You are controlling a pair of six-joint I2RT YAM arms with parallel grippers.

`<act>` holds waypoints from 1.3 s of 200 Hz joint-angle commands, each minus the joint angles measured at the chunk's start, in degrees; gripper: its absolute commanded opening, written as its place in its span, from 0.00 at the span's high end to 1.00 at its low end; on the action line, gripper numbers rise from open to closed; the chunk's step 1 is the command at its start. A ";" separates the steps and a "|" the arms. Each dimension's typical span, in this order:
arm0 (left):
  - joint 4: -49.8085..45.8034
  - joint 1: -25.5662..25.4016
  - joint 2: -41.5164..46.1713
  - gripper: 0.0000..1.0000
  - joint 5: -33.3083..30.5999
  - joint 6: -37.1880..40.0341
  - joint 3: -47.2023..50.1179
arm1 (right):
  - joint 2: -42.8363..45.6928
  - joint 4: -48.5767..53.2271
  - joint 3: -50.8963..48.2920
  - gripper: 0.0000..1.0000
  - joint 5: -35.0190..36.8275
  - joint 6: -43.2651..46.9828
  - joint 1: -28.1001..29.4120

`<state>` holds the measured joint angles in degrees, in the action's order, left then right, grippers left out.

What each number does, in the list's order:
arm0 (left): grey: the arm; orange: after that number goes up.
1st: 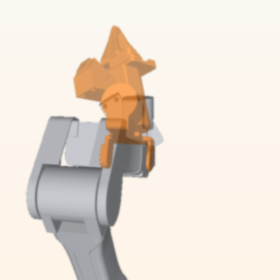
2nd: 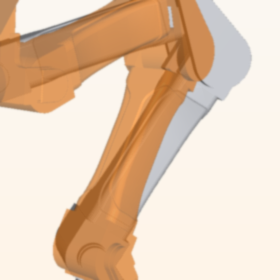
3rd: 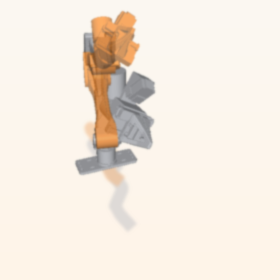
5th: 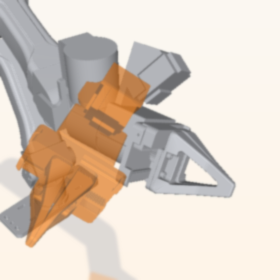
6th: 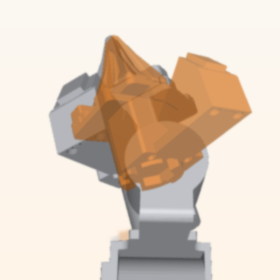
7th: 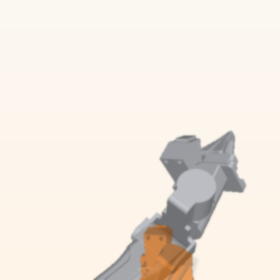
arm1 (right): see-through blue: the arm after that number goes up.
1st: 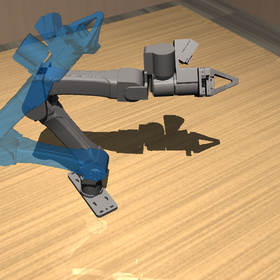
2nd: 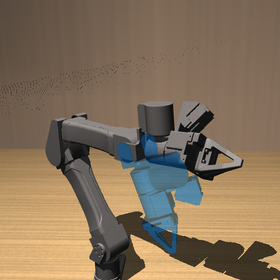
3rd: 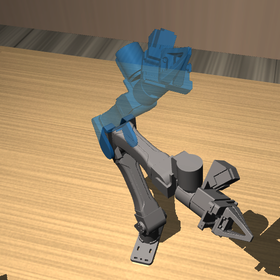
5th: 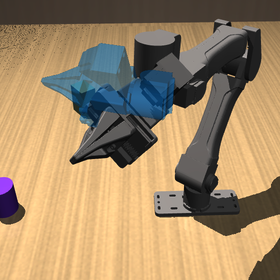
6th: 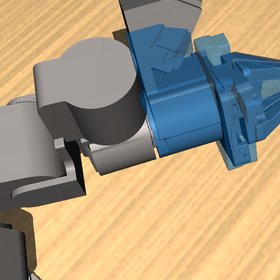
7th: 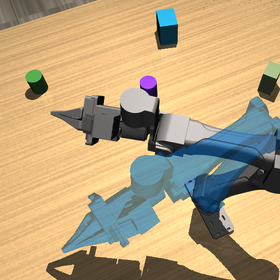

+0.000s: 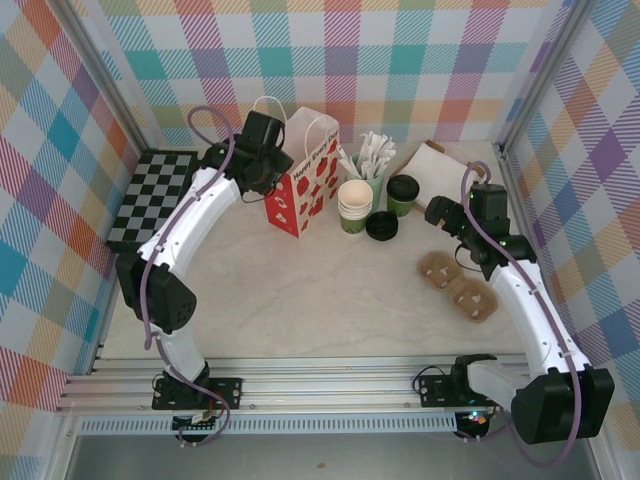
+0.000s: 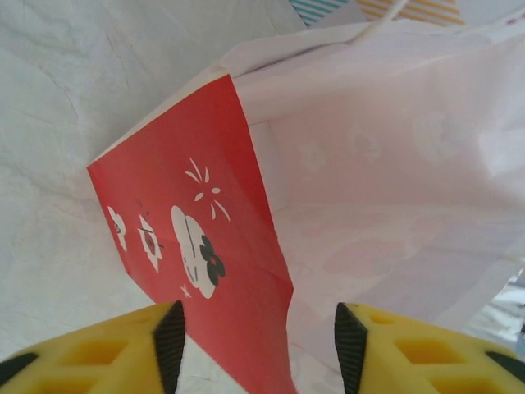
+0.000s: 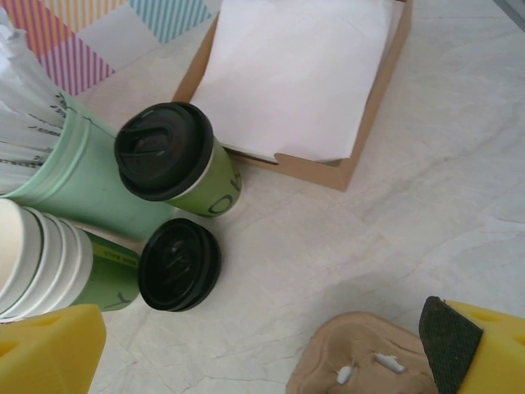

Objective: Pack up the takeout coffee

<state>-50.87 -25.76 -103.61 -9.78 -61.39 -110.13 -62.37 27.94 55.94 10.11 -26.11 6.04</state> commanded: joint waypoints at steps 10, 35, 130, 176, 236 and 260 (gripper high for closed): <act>-4.06 0.01 -0.59 0.72 -1.02 2.27 -3.17 | 1.65 2.70 1.35 0.00 3.46 -0.44 -0.16; -5.75 0.05 0.93 0.88 -3.45 3.33 -3.04 | 1.44 5.31 2.23 0.00 4.49 -0.42 -0.15; -10.15 0.05 19.62 1.00 -9.70 10.43 11.46 | -0.28 8.81 3.51 0.00 -0.59 -0.59 -0.17; -12.11 0.06 28.81 1.00 -1.58 15.24 18.50 | -4.14 14.84 6.98 0.00 -3.24 -1.53 -0.18; -2.03 0.02 40.23 1.00 15.88 17.48 29.47 | -6.90 15.02 6.88 0.00 -5.00 -3.11 -0.23; 3.38 -0.66 43.25 1.00 22.64 17.15 33.91 | -8.50 17.09 7.59 0.00 -5.44 -3.91 -0.42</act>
<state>-54.65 -25.78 -62.63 3.11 -45.34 -79.66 -69.52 41.93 61.43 6.11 -28.36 6.02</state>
